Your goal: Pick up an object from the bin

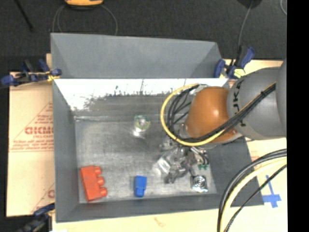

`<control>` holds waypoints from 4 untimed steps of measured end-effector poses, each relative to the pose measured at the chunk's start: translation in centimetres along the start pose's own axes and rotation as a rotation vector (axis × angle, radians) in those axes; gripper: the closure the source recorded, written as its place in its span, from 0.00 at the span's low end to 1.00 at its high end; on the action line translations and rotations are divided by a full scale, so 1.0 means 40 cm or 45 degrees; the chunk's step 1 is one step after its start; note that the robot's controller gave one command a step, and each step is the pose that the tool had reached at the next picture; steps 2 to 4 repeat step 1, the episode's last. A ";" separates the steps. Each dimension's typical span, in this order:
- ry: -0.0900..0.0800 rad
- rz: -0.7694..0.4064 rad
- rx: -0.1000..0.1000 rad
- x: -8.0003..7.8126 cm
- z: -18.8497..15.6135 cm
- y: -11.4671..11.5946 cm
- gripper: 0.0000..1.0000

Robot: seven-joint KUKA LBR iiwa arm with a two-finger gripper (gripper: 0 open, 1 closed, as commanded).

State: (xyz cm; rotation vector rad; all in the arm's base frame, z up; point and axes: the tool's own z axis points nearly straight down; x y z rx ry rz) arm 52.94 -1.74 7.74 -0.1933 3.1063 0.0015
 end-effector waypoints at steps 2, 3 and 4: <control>0.028 -0.190 0.001 0.008 -0.329 -0.044 1.00; 0.028 -0.190 0.001 0.008 -0.329 -0.044 1.00; 0.028 -0.190 0.001 0.008 -0.329 -0.044 1.00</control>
Offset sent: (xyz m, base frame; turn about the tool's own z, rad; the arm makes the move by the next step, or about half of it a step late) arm -0.0064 -0.0159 0.1280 -0.1522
